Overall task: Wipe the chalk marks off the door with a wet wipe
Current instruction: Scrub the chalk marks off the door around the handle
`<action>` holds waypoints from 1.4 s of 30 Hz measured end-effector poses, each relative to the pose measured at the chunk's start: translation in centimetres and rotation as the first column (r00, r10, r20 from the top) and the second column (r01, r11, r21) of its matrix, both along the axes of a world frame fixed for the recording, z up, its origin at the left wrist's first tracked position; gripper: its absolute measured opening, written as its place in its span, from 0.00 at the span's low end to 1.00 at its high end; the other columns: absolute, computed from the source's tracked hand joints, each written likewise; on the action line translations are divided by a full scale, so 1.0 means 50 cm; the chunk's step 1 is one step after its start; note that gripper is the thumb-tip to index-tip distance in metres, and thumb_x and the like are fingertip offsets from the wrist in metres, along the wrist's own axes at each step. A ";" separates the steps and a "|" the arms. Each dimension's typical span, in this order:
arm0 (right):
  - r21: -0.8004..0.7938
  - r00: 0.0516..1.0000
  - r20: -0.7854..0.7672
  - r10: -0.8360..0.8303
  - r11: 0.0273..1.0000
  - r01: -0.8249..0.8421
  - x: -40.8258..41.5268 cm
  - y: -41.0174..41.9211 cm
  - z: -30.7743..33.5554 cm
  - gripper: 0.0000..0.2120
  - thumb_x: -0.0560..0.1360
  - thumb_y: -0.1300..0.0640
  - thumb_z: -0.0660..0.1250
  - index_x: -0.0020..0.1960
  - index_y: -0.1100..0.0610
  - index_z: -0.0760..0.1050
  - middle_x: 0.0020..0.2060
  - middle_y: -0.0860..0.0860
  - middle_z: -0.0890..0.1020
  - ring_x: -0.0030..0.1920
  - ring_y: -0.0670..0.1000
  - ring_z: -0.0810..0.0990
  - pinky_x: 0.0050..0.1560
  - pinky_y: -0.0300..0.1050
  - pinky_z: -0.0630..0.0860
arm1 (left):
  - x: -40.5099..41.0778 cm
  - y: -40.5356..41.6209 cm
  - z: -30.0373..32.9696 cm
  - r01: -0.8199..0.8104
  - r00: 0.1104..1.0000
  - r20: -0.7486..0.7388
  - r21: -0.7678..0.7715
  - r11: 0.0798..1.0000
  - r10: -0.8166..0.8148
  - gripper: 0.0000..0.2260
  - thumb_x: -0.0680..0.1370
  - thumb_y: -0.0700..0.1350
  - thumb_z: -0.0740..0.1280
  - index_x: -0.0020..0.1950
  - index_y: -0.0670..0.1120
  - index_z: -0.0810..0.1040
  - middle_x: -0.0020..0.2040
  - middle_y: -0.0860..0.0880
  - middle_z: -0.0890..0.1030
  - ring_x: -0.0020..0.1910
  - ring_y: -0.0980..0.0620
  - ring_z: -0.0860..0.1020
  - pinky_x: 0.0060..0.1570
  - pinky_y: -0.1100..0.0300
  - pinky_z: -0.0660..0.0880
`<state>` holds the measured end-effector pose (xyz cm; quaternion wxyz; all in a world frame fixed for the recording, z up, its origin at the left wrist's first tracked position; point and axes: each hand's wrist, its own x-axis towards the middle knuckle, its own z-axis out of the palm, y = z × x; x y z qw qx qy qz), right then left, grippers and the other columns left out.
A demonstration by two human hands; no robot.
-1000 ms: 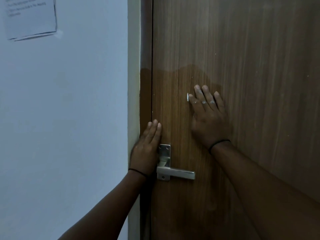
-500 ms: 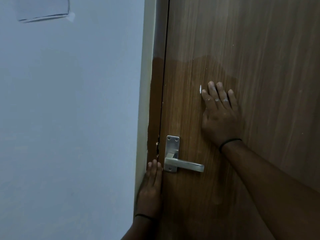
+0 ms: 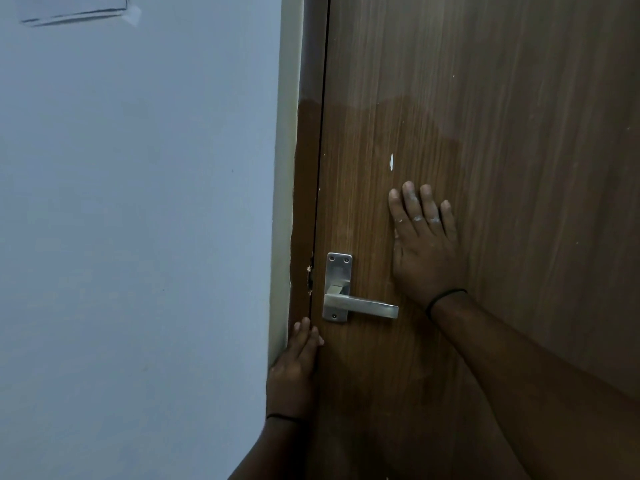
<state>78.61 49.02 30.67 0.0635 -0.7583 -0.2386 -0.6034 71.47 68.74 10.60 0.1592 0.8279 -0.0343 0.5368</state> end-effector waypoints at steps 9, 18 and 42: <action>0.059 0.950 -0.267 0.162 0.987 -0.151 -0.082 -0.001 -0.029 0.21 0.81 0.62 0.59 0.74 0.57 0.66 0.76 0.56 0.63 0.78 0.55 0.56 0.77 0.52 0.53 | -0.047 -0.038 0.139 0.135 0.988 0.143 -0.670 0.730 -0.051 0.05 0.78 0.45 0.69 0.52 0.50 0.84 0.47 0.54 0.84 0.45 0.57 0.80 0.48 0.70 0.73; -0.013 0.800 -0.421 0.428 0.879 -0.477 -0.209 0.039 -0.094 0.19 0.79 0.61 0.67 0.69 0.61 0.72 0.65 0.57 0.79 0.66 0.53 0.76 0.69 0.52 0.71 | -0.096 -0.067 0.257 0.463 0.858 0.329 -0.828 0.316 -0.394 0.05 0.74 0.45 0.73 0.49 0.52 0.85 0.44 0.56 0.86 0.45 0.57 0.84 0.43 0.59 0.82; -0.098 0.825 -0.542 0.162 0.962 -0.254 -0.125 0.131 0.002 0.09 0.81 0.60 0.62 0.53 0.61 0.80 0.55 0.56 0.77 0.52 0.51 0.77 0.49 0.37 0.67 | -0.087 -0.019 0.234 0.212 0.959 0.047 -0.776 0.594 -0.280 0.07 0.81 0.45 0.62 0.48 0.50 0.81 0.43 0.50 0.84 0.40 0.53 0.82 0.49 0.53 0.81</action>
